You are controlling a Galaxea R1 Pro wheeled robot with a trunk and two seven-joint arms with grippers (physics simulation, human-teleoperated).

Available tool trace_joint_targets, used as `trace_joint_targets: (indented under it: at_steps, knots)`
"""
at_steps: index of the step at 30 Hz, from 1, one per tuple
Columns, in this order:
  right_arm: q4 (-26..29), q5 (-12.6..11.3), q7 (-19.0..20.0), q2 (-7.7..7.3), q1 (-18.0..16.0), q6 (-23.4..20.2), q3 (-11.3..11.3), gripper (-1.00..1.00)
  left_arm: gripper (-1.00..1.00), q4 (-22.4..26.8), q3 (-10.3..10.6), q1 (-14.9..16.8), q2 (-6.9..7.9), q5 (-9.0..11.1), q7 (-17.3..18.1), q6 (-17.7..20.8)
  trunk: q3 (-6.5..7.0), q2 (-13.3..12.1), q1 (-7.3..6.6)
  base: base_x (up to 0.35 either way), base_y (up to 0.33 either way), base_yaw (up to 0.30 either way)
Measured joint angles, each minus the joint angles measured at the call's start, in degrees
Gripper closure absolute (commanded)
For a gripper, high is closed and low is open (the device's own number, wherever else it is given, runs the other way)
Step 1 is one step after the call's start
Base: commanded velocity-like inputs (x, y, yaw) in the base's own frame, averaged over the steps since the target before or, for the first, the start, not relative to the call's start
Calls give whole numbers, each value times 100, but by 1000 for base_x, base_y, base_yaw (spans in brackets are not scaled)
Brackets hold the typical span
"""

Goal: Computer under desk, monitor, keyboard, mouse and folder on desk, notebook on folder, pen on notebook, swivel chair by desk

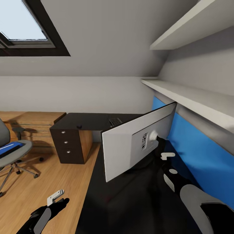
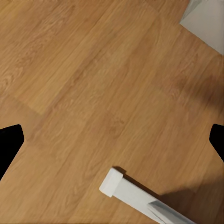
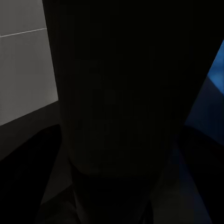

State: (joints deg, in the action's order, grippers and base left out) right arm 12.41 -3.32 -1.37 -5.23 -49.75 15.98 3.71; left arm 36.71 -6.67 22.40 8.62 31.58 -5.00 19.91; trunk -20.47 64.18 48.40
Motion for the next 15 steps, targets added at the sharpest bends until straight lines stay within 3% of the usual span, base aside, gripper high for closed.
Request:
trace_joint_targets:
  at_steps: [6, 15]
  knots:
    - [1, 4, 1, 4, 0, -1, 10, 100, -100, 0, -1, 0, 0, 0, -1, 5, 0, 0, -2, 216, 143, 0]
    - [1, 2, 0, 0, 0, 0, 0, 100, -100, -1, 8, 1, -6, -2, 1, 7, 0, 0, 0, 99, 18, 0]
